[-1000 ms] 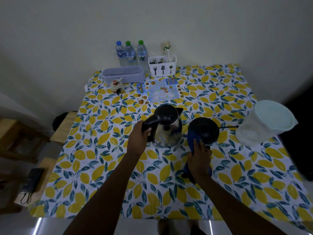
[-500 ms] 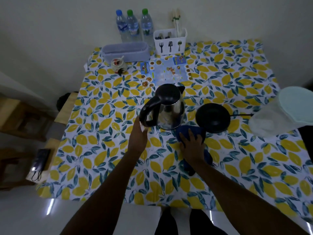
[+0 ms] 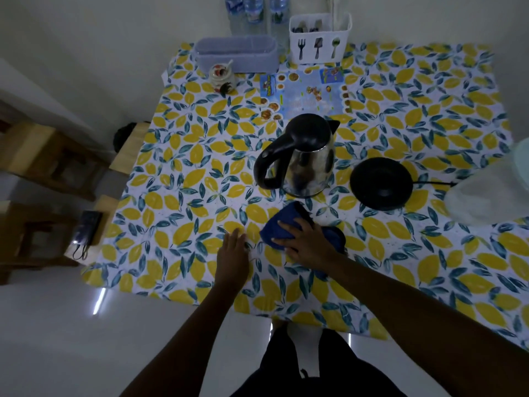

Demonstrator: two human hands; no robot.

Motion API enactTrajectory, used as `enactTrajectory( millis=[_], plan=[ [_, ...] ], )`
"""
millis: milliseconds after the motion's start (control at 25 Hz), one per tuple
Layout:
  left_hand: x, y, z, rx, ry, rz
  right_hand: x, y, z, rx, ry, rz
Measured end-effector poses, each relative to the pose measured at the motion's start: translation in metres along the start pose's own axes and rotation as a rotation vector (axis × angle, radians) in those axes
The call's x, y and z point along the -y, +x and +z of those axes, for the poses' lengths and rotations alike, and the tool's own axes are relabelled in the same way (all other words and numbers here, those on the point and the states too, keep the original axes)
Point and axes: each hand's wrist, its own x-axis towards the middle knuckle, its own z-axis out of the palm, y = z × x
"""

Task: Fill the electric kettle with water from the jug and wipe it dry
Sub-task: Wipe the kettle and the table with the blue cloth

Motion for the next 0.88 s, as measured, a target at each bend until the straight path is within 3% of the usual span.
enactTrajectory(
  millis=[120,320,520,680,760,800,880],
  plan=[
    [0.000,-0.019,0.008,0.025,0.021,0.003,-0.024,-0.022,0.010,-0.042,-0.068,-0.133],
    [0.006,-0.023,0.017,0.049,0.005,0.011,-0.007,0.016,-0.005,-0.089,0.080,0.128],
    [0.013,-0.030,0.018,0.014,-0.073,-0.029,0.014,-0.005,0.041,-0.109,0.000,-0.343],
    [0.013,-0.039,0.014,-0.017,-0.114,-0.020,0.012,0.009,0.004,-0.028,0.284,-0.033],
    [0.015,-0.039,0.014,-0.018,-0.135,0.000,0.039,0.013,-0.004,-0.019,0.386,-0.045],
    [0.016,-0.037,0.014,-0.024,-0.145,-0.011,0.053,0.009,0.002,-0.023,0.398,-0.120],
    [0.015,-0.033,0.012,-0.001,-0.143,-0.057,0.069,-0.018,0.028,-0.013,0.077,-0.380]
  ],
)
